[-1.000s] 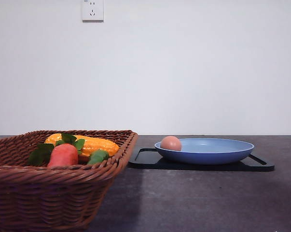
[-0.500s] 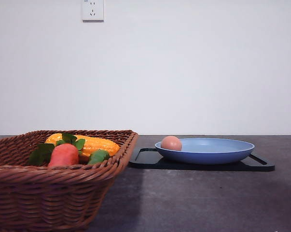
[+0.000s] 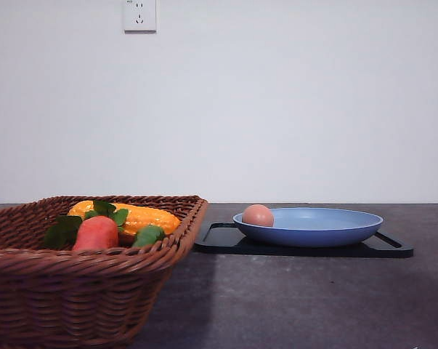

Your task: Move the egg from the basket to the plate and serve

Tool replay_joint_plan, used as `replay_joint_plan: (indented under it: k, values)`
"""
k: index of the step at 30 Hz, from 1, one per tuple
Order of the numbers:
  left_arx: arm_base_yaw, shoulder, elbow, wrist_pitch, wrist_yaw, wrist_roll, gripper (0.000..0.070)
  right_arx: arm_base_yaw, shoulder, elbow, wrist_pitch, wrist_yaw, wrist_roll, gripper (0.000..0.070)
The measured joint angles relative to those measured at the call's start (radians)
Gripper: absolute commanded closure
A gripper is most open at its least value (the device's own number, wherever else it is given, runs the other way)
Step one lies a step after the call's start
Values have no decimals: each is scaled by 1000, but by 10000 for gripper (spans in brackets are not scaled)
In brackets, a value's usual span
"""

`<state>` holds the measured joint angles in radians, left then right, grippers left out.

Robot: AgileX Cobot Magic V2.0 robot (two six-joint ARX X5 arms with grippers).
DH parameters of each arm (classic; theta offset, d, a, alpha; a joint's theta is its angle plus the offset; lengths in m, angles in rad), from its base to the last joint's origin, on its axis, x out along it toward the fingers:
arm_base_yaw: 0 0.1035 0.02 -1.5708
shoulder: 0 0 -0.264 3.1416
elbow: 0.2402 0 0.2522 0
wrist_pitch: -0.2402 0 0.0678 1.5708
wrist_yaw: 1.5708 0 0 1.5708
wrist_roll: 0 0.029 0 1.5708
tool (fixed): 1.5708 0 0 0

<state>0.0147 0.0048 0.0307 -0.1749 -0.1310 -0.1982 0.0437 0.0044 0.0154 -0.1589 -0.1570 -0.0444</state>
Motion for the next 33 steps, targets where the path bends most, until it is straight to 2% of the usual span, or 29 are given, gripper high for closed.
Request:
replay_joint_plan:
  k: [33]
  values:
    - [0, 0, 0, 0, 0, 0, 700, 0, 0, 0, 0, 0, 0, 700]
